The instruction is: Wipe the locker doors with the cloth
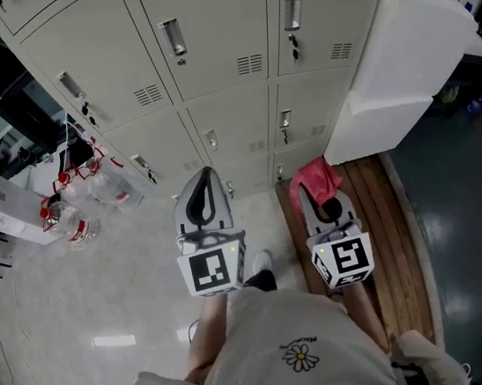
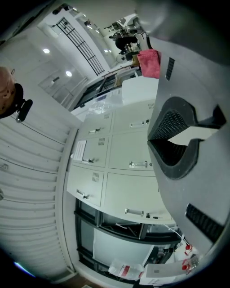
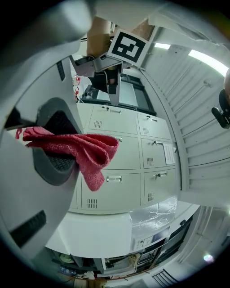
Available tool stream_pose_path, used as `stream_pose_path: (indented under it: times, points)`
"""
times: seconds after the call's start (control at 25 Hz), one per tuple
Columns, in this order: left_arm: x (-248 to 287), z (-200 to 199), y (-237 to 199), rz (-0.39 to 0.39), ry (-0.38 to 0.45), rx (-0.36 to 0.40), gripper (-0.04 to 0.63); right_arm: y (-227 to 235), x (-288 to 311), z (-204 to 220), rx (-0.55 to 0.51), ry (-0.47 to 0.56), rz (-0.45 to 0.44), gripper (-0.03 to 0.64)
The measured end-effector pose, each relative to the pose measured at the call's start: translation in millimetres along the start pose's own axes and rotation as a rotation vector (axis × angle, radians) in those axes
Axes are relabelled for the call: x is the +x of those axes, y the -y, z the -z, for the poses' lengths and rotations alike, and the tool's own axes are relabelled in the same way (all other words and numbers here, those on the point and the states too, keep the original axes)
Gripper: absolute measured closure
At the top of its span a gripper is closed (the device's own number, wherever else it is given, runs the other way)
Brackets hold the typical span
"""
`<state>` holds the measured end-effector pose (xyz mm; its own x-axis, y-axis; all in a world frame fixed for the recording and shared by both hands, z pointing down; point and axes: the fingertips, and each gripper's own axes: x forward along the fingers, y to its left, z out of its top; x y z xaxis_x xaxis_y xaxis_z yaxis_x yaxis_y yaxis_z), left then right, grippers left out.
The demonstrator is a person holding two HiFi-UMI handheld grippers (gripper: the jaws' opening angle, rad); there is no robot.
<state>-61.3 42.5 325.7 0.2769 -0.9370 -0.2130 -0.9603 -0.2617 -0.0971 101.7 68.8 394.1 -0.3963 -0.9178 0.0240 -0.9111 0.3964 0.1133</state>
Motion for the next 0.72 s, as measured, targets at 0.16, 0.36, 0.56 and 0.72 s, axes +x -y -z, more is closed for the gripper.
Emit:
stream_pose_path:
  times: [0.16, 0.36, 0.56, 0.72]
  points:
    - [52.9, -2.7, -28.9, 0.017, 0.022, -0.017, 0.578, 10.6, 56.0, -16.6, -0.014, 0.018, 0.02, 0.577]
    - [107.0, -8.0, -56.1, 0.033, 0.043, -0.049, 0.578, 20.9, 115.0, -32.0, -0.032, 0.031, 0.039, 0.577]
    - [131.2, -1.2, -73.9, 0.031, 0.022, -0.072, 0.578, 18.1, 148.1, -43.7, -0.061, 0.04, 0.011, 0.577]
    - [138.7, 3.0, -82.7, 0.007, 0.018, -0.06, 0.578, 9.7, 171.7, -49.6, -0.107, 0.053, -0.053, 0.577]
